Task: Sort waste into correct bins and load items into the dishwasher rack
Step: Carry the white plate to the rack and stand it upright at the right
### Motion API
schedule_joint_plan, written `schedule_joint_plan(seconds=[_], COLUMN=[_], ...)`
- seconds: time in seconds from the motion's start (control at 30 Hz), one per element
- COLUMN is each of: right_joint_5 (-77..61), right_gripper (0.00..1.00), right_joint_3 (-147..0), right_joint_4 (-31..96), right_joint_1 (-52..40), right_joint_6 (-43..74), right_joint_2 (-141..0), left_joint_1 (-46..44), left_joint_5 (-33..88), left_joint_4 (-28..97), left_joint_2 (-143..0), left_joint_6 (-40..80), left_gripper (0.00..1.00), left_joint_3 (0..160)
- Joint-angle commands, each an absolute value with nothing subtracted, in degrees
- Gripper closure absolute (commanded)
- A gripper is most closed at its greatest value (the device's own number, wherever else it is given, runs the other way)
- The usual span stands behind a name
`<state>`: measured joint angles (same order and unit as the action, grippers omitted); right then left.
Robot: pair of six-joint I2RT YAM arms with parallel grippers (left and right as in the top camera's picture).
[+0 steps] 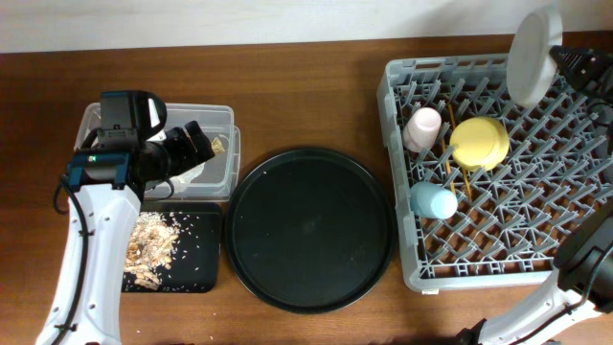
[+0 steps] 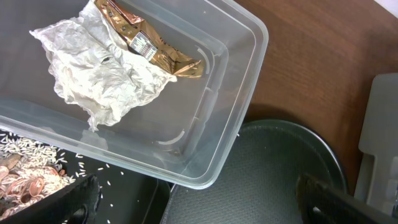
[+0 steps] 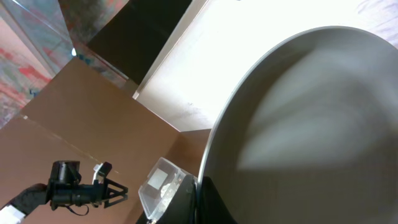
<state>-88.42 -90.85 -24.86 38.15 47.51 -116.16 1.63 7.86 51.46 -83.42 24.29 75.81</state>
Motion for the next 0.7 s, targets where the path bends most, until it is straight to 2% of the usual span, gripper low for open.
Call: schedule_joint_plan(seconds=[0.0,0.27,0.67], right_joint_5=[-88.97,-88.97,-88.97], right_gripper=[0.96,0.96,0.96], right_joint_3=[-89.30,-83.61,-82.81], right_joint_4=[-25.23,-25.21,-25.23], right_joint_1=[37.91,38.02,40.21], right_joint_6=[45.34,39.70,39.20], right_joint_2=[-117.45,-117.84,-119.70], left_joint_1=[1.52,1.50,1.52], left_joint_5=[7.46,7.46,7.46], left_joint_4=[51.53,51.55,51.53], left_joint_2=[-83.55,-83.55,-83.55], left_joint_6=[24.80,24.80,24.80], left_gripper=[0.01,0.01,0.00], left_joint_3=[75.68,75.68,75.68])
